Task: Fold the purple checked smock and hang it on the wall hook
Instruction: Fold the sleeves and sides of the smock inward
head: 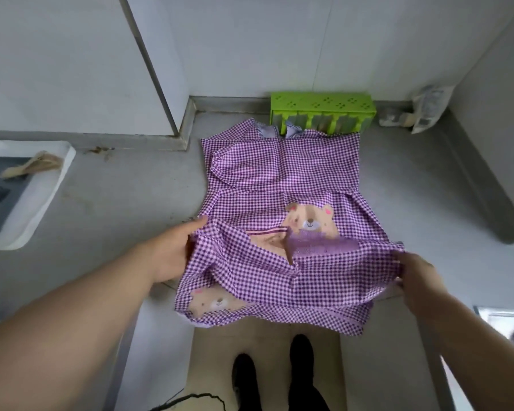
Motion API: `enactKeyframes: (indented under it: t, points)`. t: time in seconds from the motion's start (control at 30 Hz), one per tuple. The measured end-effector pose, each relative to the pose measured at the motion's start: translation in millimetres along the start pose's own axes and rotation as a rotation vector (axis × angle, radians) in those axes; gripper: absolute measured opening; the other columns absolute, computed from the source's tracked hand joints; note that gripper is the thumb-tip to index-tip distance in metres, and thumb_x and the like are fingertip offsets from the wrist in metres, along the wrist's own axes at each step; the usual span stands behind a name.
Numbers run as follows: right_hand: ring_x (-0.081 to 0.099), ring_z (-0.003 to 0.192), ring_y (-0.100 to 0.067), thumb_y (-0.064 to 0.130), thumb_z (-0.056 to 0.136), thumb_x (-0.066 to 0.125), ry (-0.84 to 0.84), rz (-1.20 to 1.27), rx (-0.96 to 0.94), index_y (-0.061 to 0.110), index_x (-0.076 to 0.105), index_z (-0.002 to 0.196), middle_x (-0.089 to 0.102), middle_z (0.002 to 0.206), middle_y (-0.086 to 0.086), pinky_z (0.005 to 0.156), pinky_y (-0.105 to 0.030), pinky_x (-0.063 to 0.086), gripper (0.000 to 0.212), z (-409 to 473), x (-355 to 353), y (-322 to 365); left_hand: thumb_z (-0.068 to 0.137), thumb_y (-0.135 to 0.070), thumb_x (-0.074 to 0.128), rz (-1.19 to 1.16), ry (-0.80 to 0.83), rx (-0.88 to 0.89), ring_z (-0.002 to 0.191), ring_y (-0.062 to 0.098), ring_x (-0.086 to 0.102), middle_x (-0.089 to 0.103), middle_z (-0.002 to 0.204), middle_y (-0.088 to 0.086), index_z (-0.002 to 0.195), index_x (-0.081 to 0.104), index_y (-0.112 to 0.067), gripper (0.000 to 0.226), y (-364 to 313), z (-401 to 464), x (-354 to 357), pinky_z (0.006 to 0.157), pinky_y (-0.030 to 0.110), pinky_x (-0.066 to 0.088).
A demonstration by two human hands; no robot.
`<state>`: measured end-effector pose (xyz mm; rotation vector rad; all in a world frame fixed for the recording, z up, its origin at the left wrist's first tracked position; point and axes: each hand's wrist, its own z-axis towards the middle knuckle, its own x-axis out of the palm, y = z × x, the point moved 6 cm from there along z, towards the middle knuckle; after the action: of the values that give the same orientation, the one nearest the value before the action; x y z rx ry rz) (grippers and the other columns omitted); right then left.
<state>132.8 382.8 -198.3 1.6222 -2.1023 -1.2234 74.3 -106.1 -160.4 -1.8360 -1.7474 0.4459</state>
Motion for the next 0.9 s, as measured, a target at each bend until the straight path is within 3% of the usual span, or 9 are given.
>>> enactKeyframes:
  t: [0.07,0.23,0.3,0.37,0.43,0.53,0.67,0.8,0.9]
  points:
    - [0.072,0.101,-0.029,0.051,0.094,0.068,0.125,-0.029,-0.004,0.008,0.074,0.110,0.076,0.115,-0.011,0.090,-0.038,0.057,0.046,-4,-7,7,0.071,-0.072,0.082,0.180,0.107,-0.078,0.122,0.029,0.070,0.071,0.136,0.005,0.138,0.060,-0.028,0.083,13,-8,0,0.097,0.044,0.057]
    - [0.071,0.099,-0.024,0.092,0.049,0.073,0.369,-0.741,-0.099,0.004,0.074,0.115,0.074,0.118,-0.014,0.090,-0.035,0.058,0.110,-26,-18,-9,0.069,-0.046,0.095,0.310,0.033,-0.014,0.121,0.036,0.068,0.071,0.134,0.017,0.141,0.058,-0.007,0.090,29,-2,-7,0.114,0.059,0.046]
    - [0.072,0.105,-0.031,0.062,0.083,0.073,0.373,-0.415,-0.096,0.003,0.074,0.112,0.075,0.116,-0.016,0.103,-0.048,0.053,0.066,-48,-10,23,0.095,-0.053,0.068,0.060,-0.010,0.102,0.121,0.035,0.067,0.071,0.134,0.018,0.138,0.064,-0.007,0.063,-5,-12,7,0.108,0.053,0.048]
    - [0.069,0.112,-0.031,0.045,0.101,0.056,0.368,-0.187,-0.062,0.009,0.072,0.118,0.076,0.118,-0.010,0.106,-0.046,0.047,0.042,-58,-5,46,0.090,-0.078,0.055,-0.029,0.047,0.130,0.125,0.035,0.066,0.072,0.134,0.013,0.137,0.067,-0.018,0.078,-27,-23,16,0.111,0.051,0.046]
    - [0.069,0.111,-0.026,0.061,0.084,0.069,0.462,-0.338,-0.006,0.014,0.072,0.121,0.076,0.118,-0.003,0.102,-0.039,0.048,0.060,-70,-6,50,0.079,-0.080,0.068,0.135,0.193,0.047,0.129,0.034,0.065,0.071,0.137,0.010,0.141,0.064,-0.023,0.084,-18,-37,23,0.118,0.055,0.041]
    - [0.072,0.108,-0.026,0.075,0.049,0.088,0.498,-0.578,-0.030,0.011,0.074,0.117,0.076,0.116,-0.005,0.107,-0.044,0.051,0.095,-81,-6,43,0.081,-0.027,0.086,0.416,0.151,-0.002,0.114,0.034,0.073,0.076,0.126,0.014,0.134,0.066,-0.010,0.059,1,-44,22,0.112,0.055,0.049]
    - [0.072,0.098,-0.034,0.050,0.102,0.052,0.388,-0.043,-0.044,0.004,0.071,0.114,0.076,0.110,-0.019,0.086,-0.045,0.054,0.052,-96,3,85,0.103,-0.027,0.062,0.063,-0.023,0.131,0.097,0.036,0.076,0.077,0.113,0.024,0.121,0.072,0.000,0.033,-35,-44,23,0.098,0.047,0.056]
    - [0.071,0.110,-0.035,0.030,0.101,0.060,0.468,-0.233,0.054,0.013,0.060,0.131,0.074,0.120,-0.011,0.092,-0.053,0.058,0.034,-111,7,81,0.098,-0.040,0.069,0.102,-0.027,0.051,0.106,0.038,0.074,0.075,0.119,0.025,0.122,0.074,-0.002,0.045,-31,-46,17,0.101,0.050,0.056]
    - [0.073,0.105,-0.038,0.021,0.101,0.062,0.310,-0.214,0.019,0.002,0.062,0.128,0.076,0.113,-0.015,0.100,-0.055,0.055,0.033,-113,6,90,0.094,-0.026,0.073,0.122,-0.003,0.038,0.102,0.036,0.074,0.078,0.108,0.023,0.115,0.071,0.002,0.034,-32,-51,26,0.094,0.049,0.058]
